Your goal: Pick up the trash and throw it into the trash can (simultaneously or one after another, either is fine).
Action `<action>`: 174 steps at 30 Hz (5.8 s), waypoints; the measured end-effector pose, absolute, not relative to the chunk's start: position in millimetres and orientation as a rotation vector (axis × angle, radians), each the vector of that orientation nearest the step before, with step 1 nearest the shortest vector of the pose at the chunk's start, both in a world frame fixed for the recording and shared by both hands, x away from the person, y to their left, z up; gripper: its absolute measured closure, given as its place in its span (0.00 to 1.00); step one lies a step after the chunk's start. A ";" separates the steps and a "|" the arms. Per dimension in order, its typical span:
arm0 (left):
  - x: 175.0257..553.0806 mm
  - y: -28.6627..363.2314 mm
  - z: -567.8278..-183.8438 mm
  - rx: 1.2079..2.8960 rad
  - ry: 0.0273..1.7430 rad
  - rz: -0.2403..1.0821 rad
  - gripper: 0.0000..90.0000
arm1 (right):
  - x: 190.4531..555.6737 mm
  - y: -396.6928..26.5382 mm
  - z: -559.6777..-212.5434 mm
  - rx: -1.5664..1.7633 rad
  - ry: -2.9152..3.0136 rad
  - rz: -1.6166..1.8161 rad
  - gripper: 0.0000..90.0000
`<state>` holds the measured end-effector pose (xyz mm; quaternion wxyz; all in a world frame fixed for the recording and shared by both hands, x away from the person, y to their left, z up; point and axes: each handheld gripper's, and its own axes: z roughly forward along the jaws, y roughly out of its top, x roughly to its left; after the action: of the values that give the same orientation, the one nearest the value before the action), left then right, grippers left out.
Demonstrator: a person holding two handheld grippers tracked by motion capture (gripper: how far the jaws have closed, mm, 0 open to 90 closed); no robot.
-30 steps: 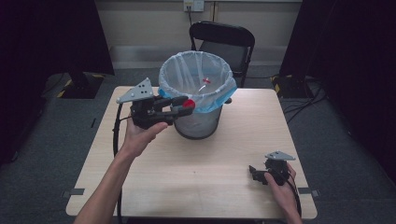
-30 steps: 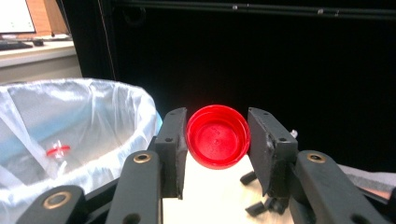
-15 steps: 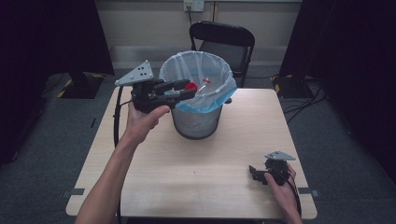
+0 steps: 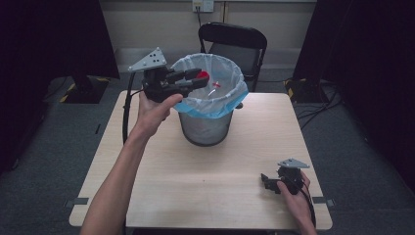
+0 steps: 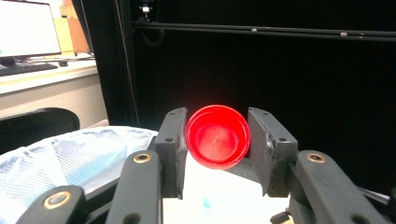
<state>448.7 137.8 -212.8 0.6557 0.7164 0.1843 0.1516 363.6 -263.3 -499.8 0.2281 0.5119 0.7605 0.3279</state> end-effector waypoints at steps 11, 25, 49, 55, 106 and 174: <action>471.8 138.9 -213.4 1.636 0.478 0.381 0.66 | 363.7 -263.3 -499.8 1.410 2.095 0.903 0.12; 498.3 137.9 -226.2 1.691 0.561 0.402 0.66 | 363.7 -263.3 -499.8 1.410 2.095 0.903 0.12; 510.6 140.0 -237.0 1.712 0.641 0.353 0.26 | 363.7 -263.3 -499.8 1.410 2.095 0.903 0.12; 506.0 144.1 -232.5 1.682 0.644 0.344 0.17 | 363.7 -263.3 -499.8 1.410 2.095 0.903 0.12; 410.7 180.3 -272.2 1.728 0.499 0.310 0.17 | 363.7 -263.3 -499.8 1.410 2.094 0.903 0.12; 366.9 264.8 -466.2 2.027 0.941 0.309 0.18 | 363.7 -263.3 -499.8 1.409 2.094 0.903 0.12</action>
<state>366.9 264.8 -466.2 0.4287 0.8118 0.3768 0.1238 363.7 -263.3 -499.8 0.2283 0.5119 0.7605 0.3279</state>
